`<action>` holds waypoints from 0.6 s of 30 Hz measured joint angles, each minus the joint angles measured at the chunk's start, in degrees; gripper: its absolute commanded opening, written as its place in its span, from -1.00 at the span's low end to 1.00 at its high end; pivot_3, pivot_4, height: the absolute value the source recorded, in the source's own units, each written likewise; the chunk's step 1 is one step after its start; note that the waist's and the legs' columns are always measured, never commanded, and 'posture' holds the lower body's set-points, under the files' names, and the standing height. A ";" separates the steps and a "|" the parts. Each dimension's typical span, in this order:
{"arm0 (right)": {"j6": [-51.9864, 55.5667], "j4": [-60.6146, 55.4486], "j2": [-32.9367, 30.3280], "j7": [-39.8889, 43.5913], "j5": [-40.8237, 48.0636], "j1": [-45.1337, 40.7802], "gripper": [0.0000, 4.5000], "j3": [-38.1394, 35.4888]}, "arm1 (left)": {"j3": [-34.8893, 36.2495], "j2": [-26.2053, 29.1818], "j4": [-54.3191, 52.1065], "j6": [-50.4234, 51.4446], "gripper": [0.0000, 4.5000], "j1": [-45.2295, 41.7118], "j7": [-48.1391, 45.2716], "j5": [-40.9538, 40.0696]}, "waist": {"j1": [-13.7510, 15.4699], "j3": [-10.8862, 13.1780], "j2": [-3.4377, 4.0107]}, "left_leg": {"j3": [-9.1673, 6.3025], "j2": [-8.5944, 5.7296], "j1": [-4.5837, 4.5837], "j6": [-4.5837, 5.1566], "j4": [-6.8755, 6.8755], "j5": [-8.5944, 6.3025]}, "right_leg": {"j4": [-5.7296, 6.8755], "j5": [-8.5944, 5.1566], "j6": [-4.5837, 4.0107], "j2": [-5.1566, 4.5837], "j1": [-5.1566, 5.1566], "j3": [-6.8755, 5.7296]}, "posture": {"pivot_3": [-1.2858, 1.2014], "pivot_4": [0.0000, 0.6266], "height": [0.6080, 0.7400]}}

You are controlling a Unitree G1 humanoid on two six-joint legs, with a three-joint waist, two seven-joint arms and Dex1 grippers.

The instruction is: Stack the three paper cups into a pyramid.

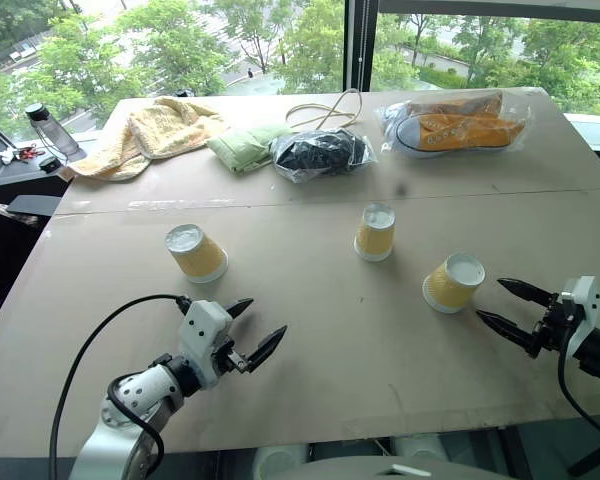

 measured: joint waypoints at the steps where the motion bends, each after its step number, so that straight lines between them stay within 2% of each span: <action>1: 0.00 0.00 0.00 0.00 0.00 0.00 1.00 0.00 | 0.00 0.00 0.00 0.00 0.98 0.00 0.00 0.00 | 0.00 0.00 0.00 | 0.00 0.00 0.00 0.00 0.00 0.00 | 0.00 0.00 0.00 0.00 0.00 0.00 | 0.03 -0.52 1.00; 18: 3.86 -5.34 -0.84 -2.20 0.32 3.07 1.00 -0.15 | 0.70 0.91 3.61 -1.89 0.98 -1.66 -4.26 -0.28 | 0.02 0.00 0.00 | -0.01 0.01 0.02 0.00 0.11 0.00 | 0.07 0.01 0.03 0.43 0.04 0.02 | 0.03 -0.52 1.00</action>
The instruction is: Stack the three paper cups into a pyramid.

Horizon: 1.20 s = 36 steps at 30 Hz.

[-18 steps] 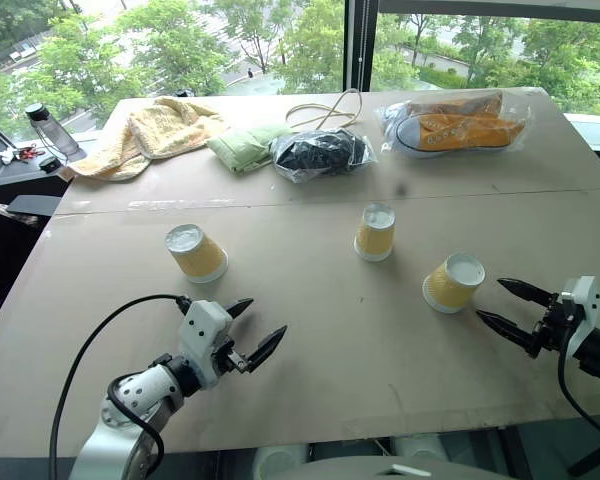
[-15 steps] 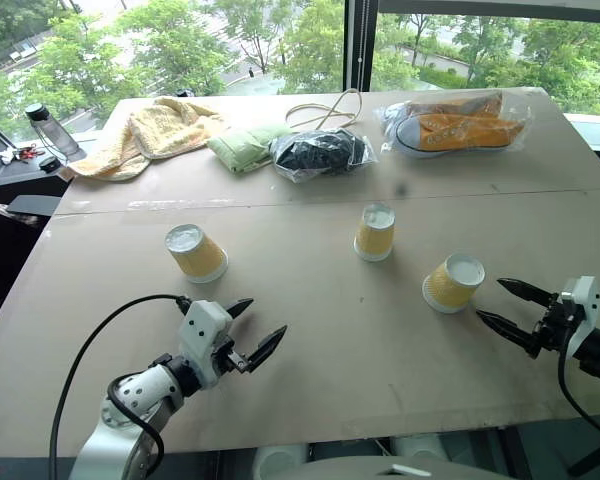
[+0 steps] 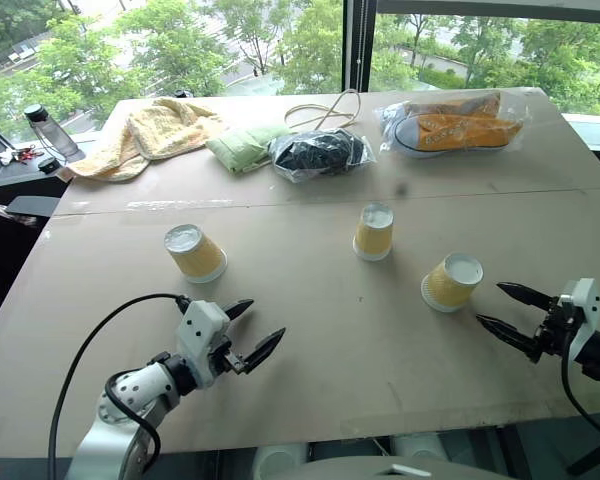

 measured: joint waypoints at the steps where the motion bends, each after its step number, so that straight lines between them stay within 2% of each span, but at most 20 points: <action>1: 0.34 -0.31 -0.01 -0.34 -0.02 0.23 1.00 0.00 | 0.03 0.15 0.52 -0.33 0.98 -0.51 -0.41 0.00 | 0.01 0.00 0.00 | 0.00 0.00 0.00 0.00 0.00 0.00 | 0.00 0.00 0.00 0.00 0.00 0.00 | 0.03 -0.52 1.00; 10: 1.78 -2.28 -0.03 -1.94 0.00 0.33 1.00 0.00 | 1.51 1.57 4.82 -2.18 0.98 -5.28 -4.53 -0.79 | 0.05 0.00 0.00 | 0.05 0.00 0.04 0.00 0.06 0.00 | 0.10 0.01 0.01 0.08 0.00 -0.08 | 0.03 -0.52 1.00; 13: 3.28 -4.73 -0.02 -0.16 3.63 0.81 1.00 -1.04 | 3.80 -0.23 5.50 -2.52 0.98 -6.26 -3.59 -2.77 | 0.04 0.00 0.00 | 0.01 0.02 0.03 0.00 0.06 0.00 | 0.12 0.01 0.02 0.08 0.00 -0.08 | 0.03 -0.52 1.00; 19: 3.80 -6.95 -1.30 4.45 8.95 1.64 1.00 -5.90 | 11.32 -10.13 0.57 -9.60 0.98 -2.77 11.34 1.76 | -0.08 0.03 -0.07 | 0.01 0.02 0.02 0.00 0.08 0.00 | 0.11 0.03 0.05 0.00 0.01 0.09 | 0.03 -0.52 1.00; 22: 4.13 -8.83 -2.49 4.85 10.31 1.43 1.00 -7.68 | 13.10 -12.10 -0.42 -10.04 0.98 -1.76 15.55 3.09 | 0.00 0.03 -0.09 | -0.04 0.02 0.04 0.00 0.09 0.00 | 0.13 0.03 0.06 0.01 0.04 0.06 | 0.03 -0.52 1.00; 23: 6.21 -12.25 -3.24 4.42 12.88 0.42 1.00 -8.69 | 14.32 -14.72 -1.21 -10.44 0.98 -2.12 20.68 5.52 | 0.08 0.04 -0.08 | -0.06 0.02 0.03 0.00 0.12 0.00 | 0.15 0.03 0.06 0.07 0.04 0.05 | 0.03 -0.52 1.00; 30: 11.48 -20.66 -4.21 2.74 19.04 -2.27 1.00 -8.83 | 14.16 -17.25 -0.92 -8.83 0.98 -7.70 29.35 8.93 | 0.89 0.01 -0.24 | -0.06 0.00 0.02 0.00 0.24 0.01 | 0.25 0.06 0.11 0.24 0.04 0.01 | 0.03 -0.52 1.00; 36: 15.26 -22.22 -4.20 3.14 24.38 -2.54 1.00 -9.44 | 13.58 -16.72 0.94 -6.30 0.98 -9.71 30.13 8.75 | 1.21 0.01 -0.25 | -0.07 0.02 0.02 0.00 0.25 0.01 | 0.24 0.07 0.12 0.26 0.04 -0.06 | 0.03 -0.52 1.00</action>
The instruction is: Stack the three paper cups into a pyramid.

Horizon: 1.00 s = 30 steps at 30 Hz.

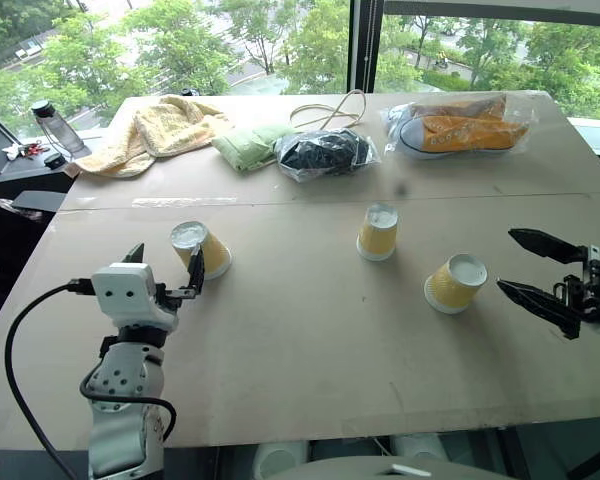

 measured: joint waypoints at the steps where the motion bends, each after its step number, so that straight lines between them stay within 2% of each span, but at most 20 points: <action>1: 0.08 -0.12 -0.01 0.74 0.55 0.60 1.00 -0.91 | -0.37 0.30 0.83 0.39 0.98 -0.60 -0.26 -0.04 | 0.09 0.00 0.00 | 0.00 0.00 0.00 0.00 0.00 0.00 | 0.01 0.00 0.00 0.00 0.00 -0.01 | 0.03 -0.52 1.00; 7: -0.09 0.17 -0.90 5.98 1.38 3.39 1.00 -4.33 | -0.38 1.97 4.54 0.78 0.98 -3.87 -1.35 -0.69 | 0.16 0.01 -0.01 | 0.00 -0.01 0.01 0.00 0.08 0.00 | 0.09 0.00 0.00 0.00 0.01 -0.03 | 0.03 -0.52 1.00; 14: -3.34 6.88 -4.21 15.38 -2.04 6.20 1.00 -8.37 | -1.01 2.76 9.38 0.48 0.98 -7.29 -2.69 -0.68 | 0.04 0.03 -0.05 | 0.01 -0.02 0.04 0.00 0.24 0.00 | 0.29 0.00 0.00 0.02 0.01 -0.01 | 0.03 -0.52 1.00; 30: -3.47 7.17 -4.49 18.53 -1.14 5.46 1.00 -8.37 | -2.02 2.87 9.50 0.33 0.98 -7.71 -3.51 -0.69 | 0.11 0.05 -0.09 | -0.01 -0.01 0.03 0.00 0.30 0.00 | 0.35 0.00 0.00 0.02 0.01 -0.02 | 0.03 -0.52 1.00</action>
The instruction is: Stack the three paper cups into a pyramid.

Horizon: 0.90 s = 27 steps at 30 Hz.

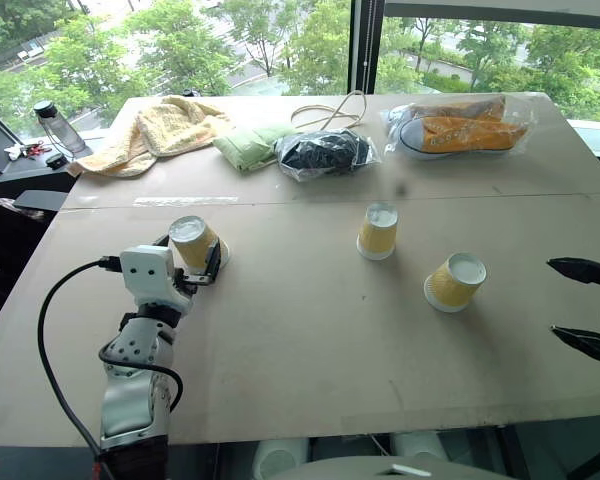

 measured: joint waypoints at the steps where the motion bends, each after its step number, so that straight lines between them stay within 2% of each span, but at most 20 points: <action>1: 0.00 -0.02 0.22 0.00 0.26 -0.12 1.00 0.00 | -0.06 0.00 0.00 0.04 0.98 -0.08 0.00 0.00 | 0.00 0.00 0.00 | 0.00 0.00 0.00 0.00 0.00 0.00 | 0.00 0.00 0.00 0.00 0.00 0.00 | 0.03 -0.52 1.00; 9: 0.20 -0.14 0.37 -0.02 1.04 -0.53 1.00 0.00 | -0.16 0.01 2.69 0.12 0.98 -3.36 0.09 0.03 | 0.02 0.00 0.00 | 0.00 0.00 -0.01 0.00 0.07 0.00 | 0.06 0.00 0.00 0.00 0.00 0.00 | 0.03 -0.52 1.00; 12: 0.59 -0.16 0.97 -0.29 2.38 -1.24 1.00 -0.18 | -0.66 0.02 4.34 -0.08 0.62 -5.03 0.06 0.05 | 0.02 0.01 -0.02 | 0.00 -0.01 -0.01 0.00 0.11 0.00 | 0.09 0.00 0.00 0.00 0.00 -0.01 | 0.03 -0.52 1.00; 15: 1.02 -0.25 1.03 -0.38 2.72 -1.23 1.00 -0.18 | -0.73 0.08 5.09 -0.24 0.07 -5.77 -0.03 0.02 | 0.02 0.01 -0.02 | -0.01 0.00 -0.01 0.00 0.12 0.00 | 0.11 0.00 0.00 0.00 0.00 -0.01 | 0.03 -0.52 1.00; 16: 1.12 -0.48 1.04 -0.49 2.85 -1.23 1.00 -0.18 | -0.78 0.22 5.30 -0.24 0.01 -5.92 -0.14 0.00 | 0.01 0.01 -0.02 | -0.01 0.00 -0.01 0.00 0.12 0.00 | 0.12 0.00 0.00 0.00 0.00 0.00 | 0.03 -0.52 1.00; 23: 1.44 -1.28 1.05 -0.72 3.62 -1.23 1.00 -0.18 | -2.30 0.98 5.25 0.13 0.01 -6.29 -3.05 -1.22 | 0.07 0.01 -0.02 | -0.01 0.00 -0.02 0.00 0.16 0.00 | 0.14 0.00 0.00 -0.01 0.00 -0.02 | 0.03 -0.52 1.00; 27: 1.83 -1.29 1.05 -0.72 3.65 -1.26 1.00 -0.18 | -7.71 2.40 3.23 1.20 0.01 -6.77 -10.75 -4.28 | 0.09 0.02 -0.03 | -0.02 -0.01 -0.05 0.00 0.21 0.00 | 0.14 0.00 0.00 -0.01 0.00 -0.03 | 0.03 -0.52 1.00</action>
